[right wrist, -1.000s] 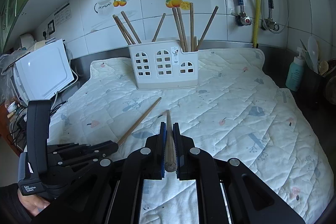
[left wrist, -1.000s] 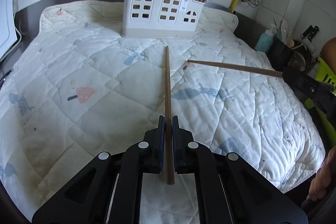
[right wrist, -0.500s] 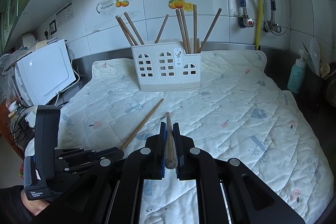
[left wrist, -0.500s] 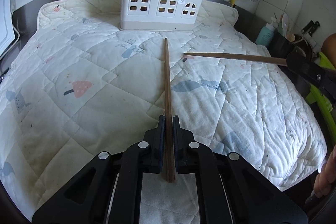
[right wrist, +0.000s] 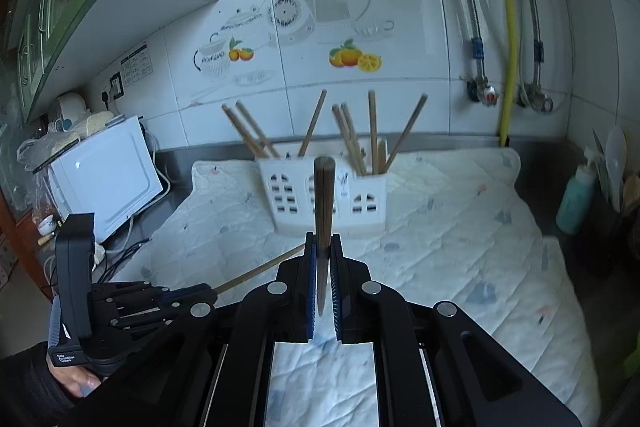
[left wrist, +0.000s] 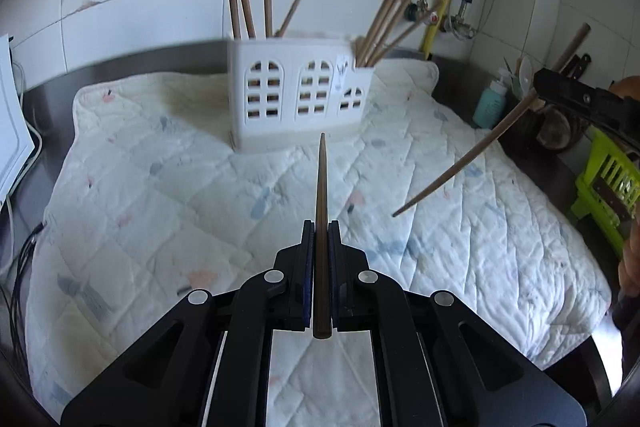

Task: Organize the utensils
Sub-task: 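Lift both chopsticks and carry both tools over the white holder, then lower both chopsticks into the holder and open the right tool while the left tool opens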

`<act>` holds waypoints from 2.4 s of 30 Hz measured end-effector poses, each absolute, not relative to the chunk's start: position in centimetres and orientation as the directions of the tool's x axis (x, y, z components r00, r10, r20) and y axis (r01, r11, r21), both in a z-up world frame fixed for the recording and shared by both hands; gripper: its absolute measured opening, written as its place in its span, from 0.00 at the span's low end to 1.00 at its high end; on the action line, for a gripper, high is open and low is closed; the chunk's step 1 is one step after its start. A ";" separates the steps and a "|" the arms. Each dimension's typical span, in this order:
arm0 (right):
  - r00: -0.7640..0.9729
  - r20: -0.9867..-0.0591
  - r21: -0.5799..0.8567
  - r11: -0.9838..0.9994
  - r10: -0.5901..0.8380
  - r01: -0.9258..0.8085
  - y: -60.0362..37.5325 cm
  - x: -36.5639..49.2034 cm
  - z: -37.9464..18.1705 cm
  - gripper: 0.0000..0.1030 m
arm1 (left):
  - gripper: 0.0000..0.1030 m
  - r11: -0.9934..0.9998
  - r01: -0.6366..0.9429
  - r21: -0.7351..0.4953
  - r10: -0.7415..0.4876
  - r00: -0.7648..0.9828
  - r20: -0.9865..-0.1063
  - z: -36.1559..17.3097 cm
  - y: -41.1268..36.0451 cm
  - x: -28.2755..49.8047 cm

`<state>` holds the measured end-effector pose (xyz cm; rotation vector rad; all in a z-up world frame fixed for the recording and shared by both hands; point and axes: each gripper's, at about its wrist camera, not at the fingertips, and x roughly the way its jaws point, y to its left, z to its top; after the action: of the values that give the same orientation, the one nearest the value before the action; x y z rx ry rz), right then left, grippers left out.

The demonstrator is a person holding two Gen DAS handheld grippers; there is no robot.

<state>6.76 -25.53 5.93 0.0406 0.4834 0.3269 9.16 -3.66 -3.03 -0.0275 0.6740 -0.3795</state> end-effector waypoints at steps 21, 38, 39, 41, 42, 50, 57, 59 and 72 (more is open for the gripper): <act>0.898 -0.368 0.000 0.966 0.240 -0.259 -25.7 19.9 15.3 0.06 | 0.05 0.902 0.431 -0.025 -0.381 0.769 -0.513 5.6 -3.8 11.4; 0.907 -0.329 0.019 0.962 0.263 -0.272 -24.5 22.9 16.6 0.06 | 0.05 0.908 0.419 -0.011 -0.383 0.818 -0.429 11.2 -2.5 12.5; 0.912 -0.319 0.013 0.963 0.258 -0.268 -24.5 22.9 17.1 0.06 | 0.05 0.908 0.419 -0.010 -0.382 0.817 -0.431 11.4 -2.5 12.9; 0.921 -0.301 -0.002 0.966 0.247 -0.260 -24.5 23.0 18.1 0.06 | 0.05 0.913 0.407 -0.003 -0.368 0.823 -0.432 11.8 -2.3 13.3; 0.927 -0.290 -0.013 0.967 0.239 -0.254 -24.6 23.0 18.5 0.06 | 0.05 0.915 0.404 0.005 -0.362 0.824 -0.437 12.1 -2.2 13.7; 0.952 -0.222 -0.019 0.975 0.211 -0.221 -25.0 25.0 20.4 0.06 | 0.05 0.916 0.401 0.022 -0.326 0.774 -0.543 13.3 -2.0 16.8; 0.946 -0.226 0.055 0.973 0.231 -0.224 -25.4 27.6 17.5 0.06 | 0.05 0.906 0.416 0.079 -0.280 0.728 -0.626 14.8 -3.1 19.0; 0.942 -0.240 0.064 0.972 0.233 -0.224 -25.4 28.1 16.2 0.06 | 0.05 0.907 0.405 0.115 -0.241 0.723 -0.647 15.0 -3.5 19.6; 0.920 -0.311 0.076 0.971 0.241 -0.229 -25.5 29.6 11.7 0.06 | 0.05 0.898 0.422 0.128 -0.218 0.677 -0.703 17.3 -3.8 20.4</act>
<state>29.57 -25.49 11.73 0.0380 0.3239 0.2413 20.39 -3.80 17.35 0.2913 0.7452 -0.3651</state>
